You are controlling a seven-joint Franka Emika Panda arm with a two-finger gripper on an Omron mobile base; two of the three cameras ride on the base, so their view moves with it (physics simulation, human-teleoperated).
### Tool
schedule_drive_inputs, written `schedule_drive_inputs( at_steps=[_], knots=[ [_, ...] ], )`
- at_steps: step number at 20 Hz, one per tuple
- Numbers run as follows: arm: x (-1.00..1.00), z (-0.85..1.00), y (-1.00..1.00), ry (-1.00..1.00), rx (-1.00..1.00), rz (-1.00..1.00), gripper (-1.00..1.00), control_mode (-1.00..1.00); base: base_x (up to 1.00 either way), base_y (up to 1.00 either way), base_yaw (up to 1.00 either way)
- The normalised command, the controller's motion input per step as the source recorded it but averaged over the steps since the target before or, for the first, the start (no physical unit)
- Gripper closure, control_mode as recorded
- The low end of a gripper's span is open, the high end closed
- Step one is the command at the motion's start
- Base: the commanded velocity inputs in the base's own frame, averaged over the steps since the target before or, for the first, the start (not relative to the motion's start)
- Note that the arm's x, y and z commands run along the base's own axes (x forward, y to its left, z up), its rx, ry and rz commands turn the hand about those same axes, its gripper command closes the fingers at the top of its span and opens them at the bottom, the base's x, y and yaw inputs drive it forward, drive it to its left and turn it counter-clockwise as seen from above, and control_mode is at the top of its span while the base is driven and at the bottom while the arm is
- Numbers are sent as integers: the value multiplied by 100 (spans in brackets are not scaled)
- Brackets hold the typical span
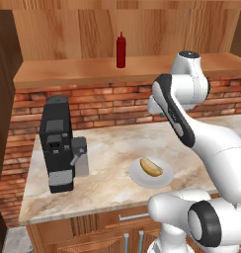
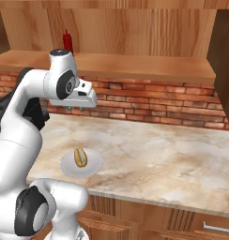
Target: Move the hot dog bun to the plate on the dining table and place the condiment next to that plate. Then navigate to the fridge and take the sausage and place it on the plate as well.
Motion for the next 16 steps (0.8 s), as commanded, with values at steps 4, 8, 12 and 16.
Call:
schedule_drive_inputs(
  at_steps=[4,8,12,16],
  knots=[
    [-9,-10,0,1,-1,0,-100,-100,0,0,0],
    [-7,-55,-1,8,0,2,-100,-100,0,0,0],
    [0,-66,0,7,0,10,-100,-100,0,0,0],
    [-9,-74,0,0,0,14,-100,-100,0,0,0]
  ],
)
